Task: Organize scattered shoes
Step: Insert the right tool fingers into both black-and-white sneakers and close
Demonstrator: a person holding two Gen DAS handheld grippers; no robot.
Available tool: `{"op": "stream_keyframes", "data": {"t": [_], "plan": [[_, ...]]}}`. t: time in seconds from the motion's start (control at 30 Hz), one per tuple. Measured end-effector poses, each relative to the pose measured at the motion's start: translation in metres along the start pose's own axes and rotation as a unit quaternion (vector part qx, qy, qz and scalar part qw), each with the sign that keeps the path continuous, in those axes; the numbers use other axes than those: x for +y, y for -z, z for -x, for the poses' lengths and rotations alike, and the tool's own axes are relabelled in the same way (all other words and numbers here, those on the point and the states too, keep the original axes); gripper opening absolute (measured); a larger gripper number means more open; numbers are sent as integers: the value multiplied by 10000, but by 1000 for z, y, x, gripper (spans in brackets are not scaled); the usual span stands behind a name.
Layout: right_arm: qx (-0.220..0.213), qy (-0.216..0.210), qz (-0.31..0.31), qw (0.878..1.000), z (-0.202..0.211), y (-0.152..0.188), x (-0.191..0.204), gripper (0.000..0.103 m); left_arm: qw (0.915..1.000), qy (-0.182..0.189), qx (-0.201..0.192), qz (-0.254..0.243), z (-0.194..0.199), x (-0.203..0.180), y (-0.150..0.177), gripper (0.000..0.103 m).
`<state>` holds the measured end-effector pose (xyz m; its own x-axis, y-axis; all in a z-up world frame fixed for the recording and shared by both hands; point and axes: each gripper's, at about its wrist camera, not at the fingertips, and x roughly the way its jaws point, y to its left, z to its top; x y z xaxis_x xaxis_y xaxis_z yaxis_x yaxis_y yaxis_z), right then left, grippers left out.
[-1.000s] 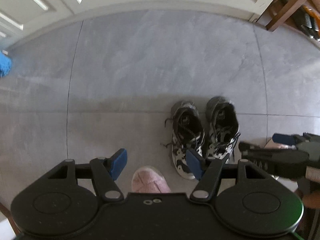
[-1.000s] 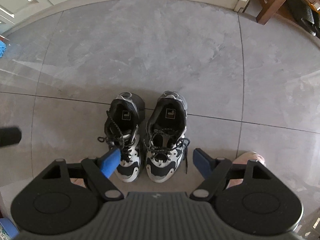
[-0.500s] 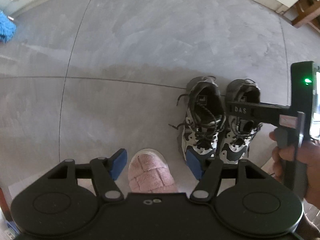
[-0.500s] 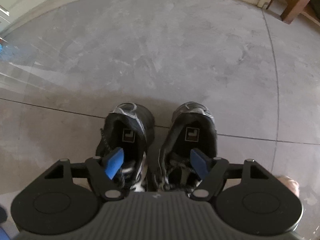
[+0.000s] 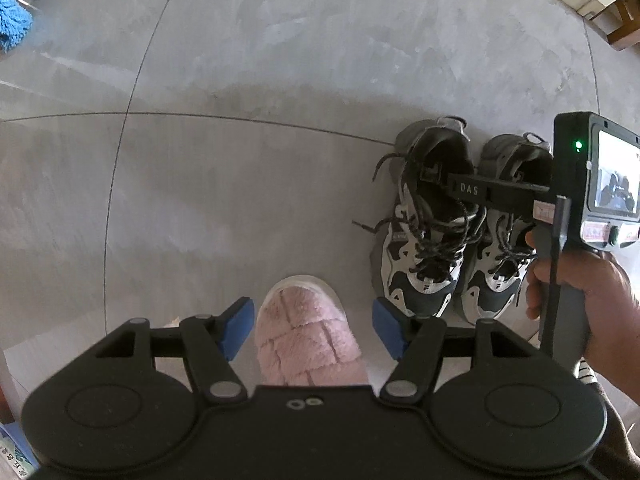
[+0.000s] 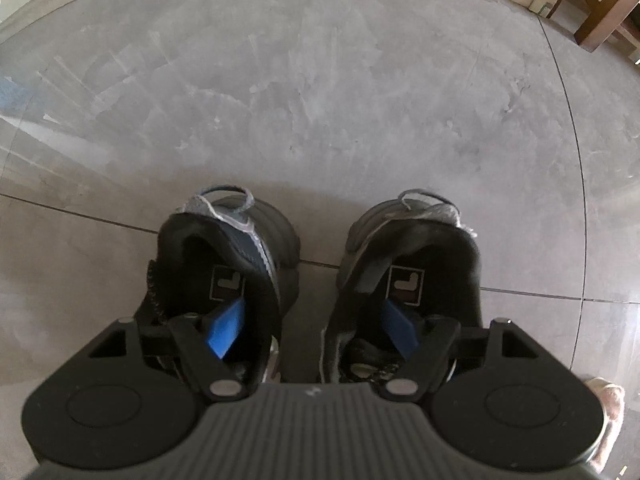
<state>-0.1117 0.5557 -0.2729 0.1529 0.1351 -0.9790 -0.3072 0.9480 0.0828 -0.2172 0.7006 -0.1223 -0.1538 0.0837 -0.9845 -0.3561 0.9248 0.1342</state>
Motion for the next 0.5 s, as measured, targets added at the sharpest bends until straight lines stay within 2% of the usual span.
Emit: {"op": "stream_keyframes", "data": {"t": [0.27,0.5], "plan": [[-274,282,128,9991,-17,-4,8,82,10000,17,56,28,-10,7,0,65],[-829,742,141,9937,-16,6,10,84,10000,36,49,-38,-15,7,0,65]]}}
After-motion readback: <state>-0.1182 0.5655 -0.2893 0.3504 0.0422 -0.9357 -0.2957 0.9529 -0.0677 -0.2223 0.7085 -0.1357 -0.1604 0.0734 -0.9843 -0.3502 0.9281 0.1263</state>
